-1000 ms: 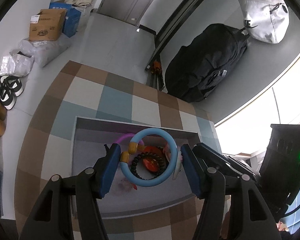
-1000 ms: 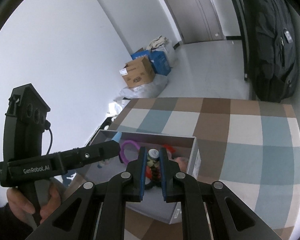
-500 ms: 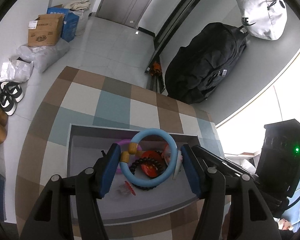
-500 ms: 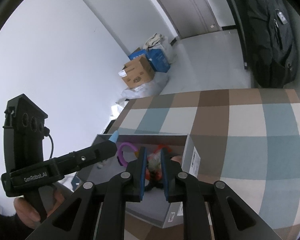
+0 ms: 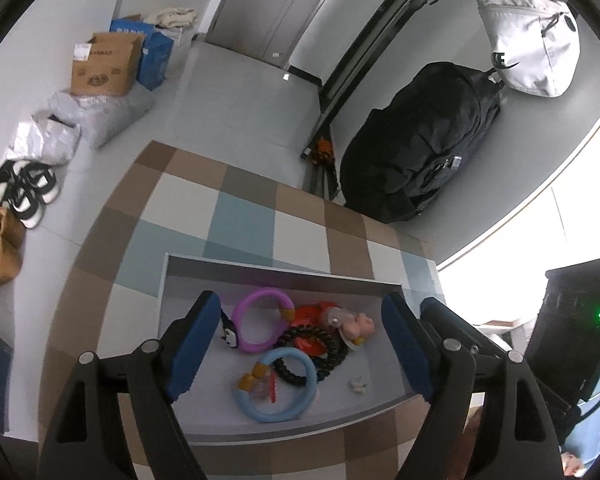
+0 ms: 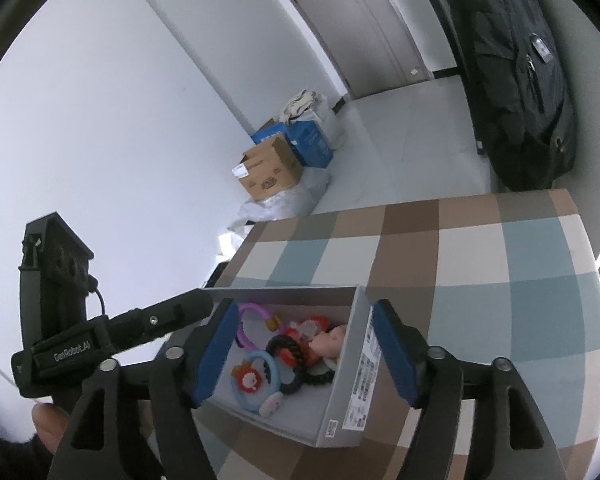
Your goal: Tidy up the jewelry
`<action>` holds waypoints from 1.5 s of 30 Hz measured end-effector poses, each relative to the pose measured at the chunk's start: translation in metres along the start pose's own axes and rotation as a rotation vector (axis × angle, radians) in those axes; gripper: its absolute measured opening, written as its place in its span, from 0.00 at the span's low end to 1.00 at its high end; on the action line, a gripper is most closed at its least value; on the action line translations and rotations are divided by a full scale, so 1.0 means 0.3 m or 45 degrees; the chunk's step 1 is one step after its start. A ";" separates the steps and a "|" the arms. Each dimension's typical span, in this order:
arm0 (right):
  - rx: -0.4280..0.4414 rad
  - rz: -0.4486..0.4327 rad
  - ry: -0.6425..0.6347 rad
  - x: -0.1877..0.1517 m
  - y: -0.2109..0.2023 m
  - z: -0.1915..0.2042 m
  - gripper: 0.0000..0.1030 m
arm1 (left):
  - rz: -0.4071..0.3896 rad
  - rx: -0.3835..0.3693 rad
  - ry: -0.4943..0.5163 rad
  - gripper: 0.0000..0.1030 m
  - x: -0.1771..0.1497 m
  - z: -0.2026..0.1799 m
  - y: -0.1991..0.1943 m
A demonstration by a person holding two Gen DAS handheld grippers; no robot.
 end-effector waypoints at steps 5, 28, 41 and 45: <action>-0.008 -0.005 -0.045 -0.008 0.002 0.020 0.85 | -0.012 0.071 0.043 0.77 -0.002 -0.001 -0.007; -0.095 -0.184 -0.208 -0.067 -0.157 0.098 1.00 | -0.207 0.300 0.173 0.85 -0.044 -0.057 -0.149; -0.139 -0.258 -0.274 -0.164 -0.271 0.130 1.00 | -0.326 0.370 0.186 0.85 -0.123 -0.068 -0.260; -0.148 -0.294 -0.312 -0.182 -0.296 0.141 1.00 | -0.370 0.412 0.192 0.85 -0.148 -0.069 -0.292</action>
Point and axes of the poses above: each gripper's, at about its wrist camera, not at the fingertips, and y roughly the way its jaws point, z to its left, x to its top, the point moved 3 cm from there along y, roughly the way its jaws point, and after that the axes turned 10 degrees about y, right-handed, at the moved point
